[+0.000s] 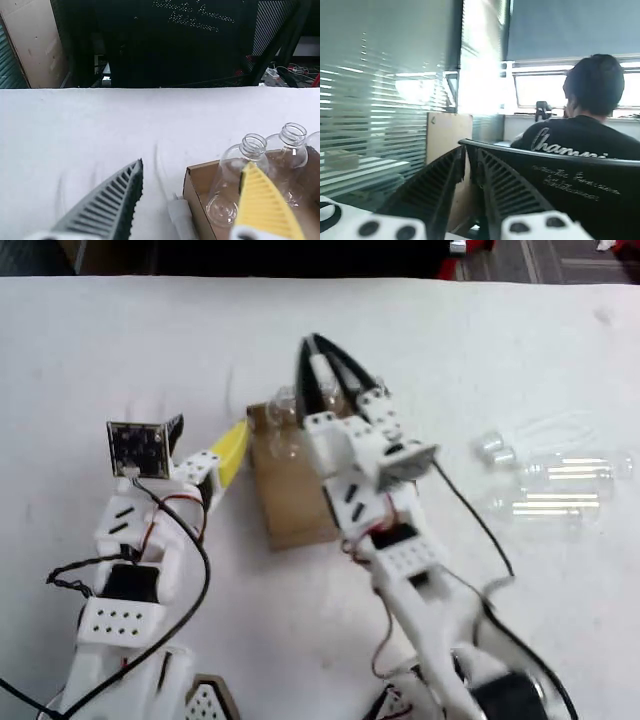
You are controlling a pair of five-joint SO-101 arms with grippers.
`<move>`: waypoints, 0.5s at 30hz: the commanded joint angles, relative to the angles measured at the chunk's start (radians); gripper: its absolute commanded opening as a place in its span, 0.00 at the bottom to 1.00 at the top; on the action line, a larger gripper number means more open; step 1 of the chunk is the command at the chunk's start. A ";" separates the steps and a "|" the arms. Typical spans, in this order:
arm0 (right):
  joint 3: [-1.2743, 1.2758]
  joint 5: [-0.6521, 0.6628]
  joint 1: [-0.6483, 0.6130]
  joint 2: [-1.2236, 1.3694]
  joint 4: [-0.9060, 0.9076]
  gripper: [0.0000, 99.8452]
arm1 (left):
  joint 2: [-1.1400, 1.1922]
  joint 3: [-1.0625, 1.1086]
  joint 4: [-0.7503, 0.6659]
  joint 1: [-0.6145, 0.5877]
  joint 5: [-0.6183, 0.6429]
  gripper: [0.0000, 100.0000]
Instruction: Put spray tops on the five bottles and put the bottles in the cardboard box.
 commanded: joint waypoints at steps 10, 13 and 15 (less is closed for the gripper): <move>0.311 0.008 0.360 -0.888 0.496 0.02 | -0.027 -0.006 -0.018 -0.004 -0.008 0.29; 0.374 0.008 0.421 -1.067 0.628 0.02 | -0.027 -0.006 -0.018 -0.004 -0.008 0.29; 0.425 0.008 0.460 -1.187 0.711 0.02 | -0.027 -0.006 -0.018 -0.004 -0.008 0.29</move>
